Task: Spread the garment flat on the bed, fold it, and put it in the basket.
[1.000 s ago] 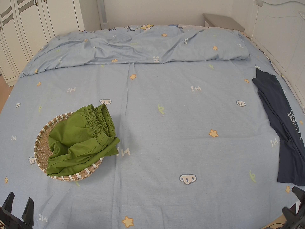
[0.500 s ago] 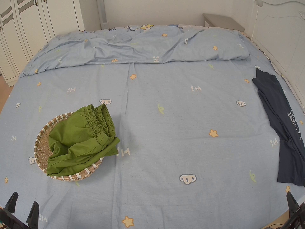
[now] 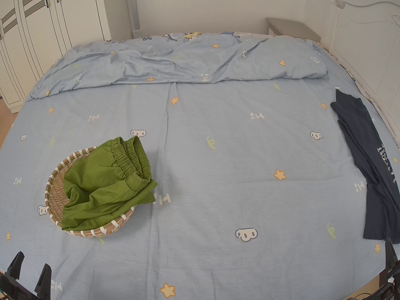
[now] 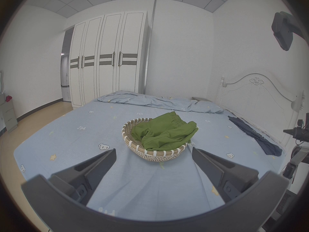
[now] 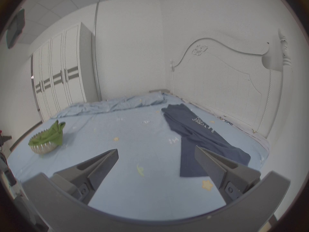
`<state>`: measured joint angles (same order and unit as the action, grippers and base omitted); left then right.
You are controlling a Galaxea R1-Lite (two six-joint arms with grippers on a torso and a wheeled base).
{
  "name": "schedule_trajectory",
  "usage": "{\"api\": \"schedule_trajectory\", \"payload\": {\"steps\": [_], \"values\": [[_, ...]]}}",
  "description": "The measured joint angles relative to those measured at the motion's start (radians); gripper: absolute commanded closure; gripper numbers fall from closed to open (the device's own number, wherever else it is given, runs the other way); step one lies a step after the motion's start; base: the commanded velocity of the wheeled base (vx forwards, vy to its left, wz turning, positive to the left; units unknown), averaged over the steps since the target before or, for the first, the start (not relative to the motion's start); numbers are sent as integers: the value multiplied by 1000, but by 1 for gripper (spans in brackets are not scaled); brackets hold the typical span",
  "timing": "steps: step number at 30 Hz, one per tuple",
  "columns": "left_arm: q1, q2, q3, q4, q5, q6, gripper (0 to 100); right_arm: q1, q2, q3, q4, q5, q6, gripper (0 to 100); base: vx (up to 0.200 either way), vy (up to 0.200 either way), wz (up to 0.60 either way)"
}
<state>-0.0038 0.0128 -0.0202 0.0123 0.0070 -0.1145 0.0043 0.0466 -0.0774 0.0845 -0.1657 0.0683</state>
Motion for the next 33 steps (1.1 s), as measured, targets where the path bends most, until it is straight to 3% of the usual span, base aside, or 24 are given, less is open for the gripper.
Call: {"api": "schedule_trajectory", "payload": {"steps": [6,13,33], "values": [[0,0,1,-1,0,0,0,-11,-23,47,-73,34,21,0,0,0,0],[0,0,1,-1,0,0,0,-11,-30,58,-80,176,-80,0,0,0,0],[0,0,0,-1,-1,0,0,-10,-32,60,-84,177,-68,0,0,0,0]]}}
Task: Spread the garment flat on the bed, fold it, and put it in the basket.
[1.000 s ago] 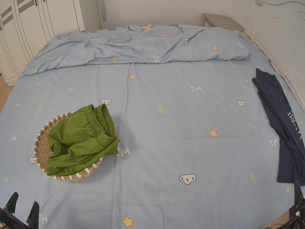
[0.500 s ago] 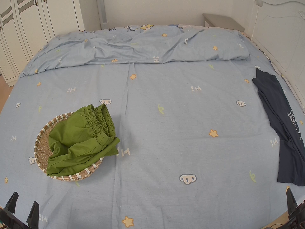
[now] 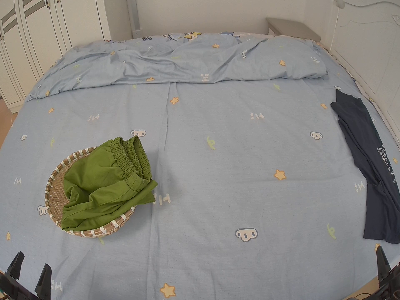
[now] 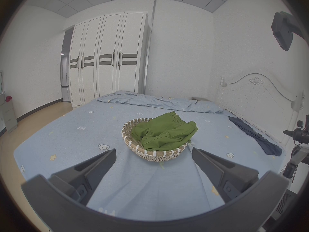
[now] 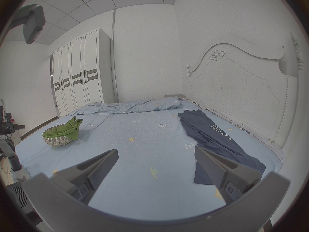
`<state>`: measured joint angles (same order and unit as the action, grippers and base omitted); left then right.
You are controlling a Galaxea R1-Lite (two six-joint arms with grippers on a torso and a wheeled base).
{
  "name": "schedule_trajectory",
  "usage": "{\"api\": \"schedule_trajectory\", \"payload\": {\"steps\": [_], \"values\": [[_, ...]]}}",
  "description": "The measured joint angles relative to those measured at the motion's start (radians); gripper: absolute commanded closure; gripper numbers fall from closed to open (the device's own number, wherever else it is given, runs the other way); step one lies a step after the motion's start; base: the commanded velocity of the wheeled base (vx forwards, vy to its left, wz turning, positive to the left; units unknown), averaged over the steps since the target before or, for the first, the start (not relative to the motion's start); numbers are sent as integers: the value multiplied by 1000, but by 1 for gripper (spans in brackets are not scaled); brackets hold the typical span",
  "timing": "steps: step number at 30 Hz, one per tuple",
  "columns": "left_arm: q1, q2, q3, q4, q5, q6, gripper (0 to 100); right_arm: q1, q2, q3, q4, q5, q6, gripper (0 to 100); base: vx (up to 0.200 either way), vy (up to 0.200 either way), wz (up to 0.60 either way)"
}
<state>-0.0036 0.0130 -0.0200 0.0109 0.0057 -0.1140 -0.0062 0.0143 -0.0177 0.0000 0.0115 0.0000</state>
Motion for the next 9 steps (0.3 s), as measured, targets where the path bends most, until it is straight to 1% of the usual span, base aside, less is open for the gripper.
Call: {"api": "schedule_trajectory", "payload": {"steps": [2,5,7,9], "values": [[1,0,0,-2,-6,10,0,0,0,0,0,0,0,0,0,0,0],[3,0,0,-5,-12,51,0,0,0,0,0,0,0,0,0,0,0],[3,0,2,-5,-17,102,0,0,0,0,0,0,0,0,0,0,0],[4,0,2,-8,-26,174,0,0,0,0,0,0,0,0,0,0,0]]}}
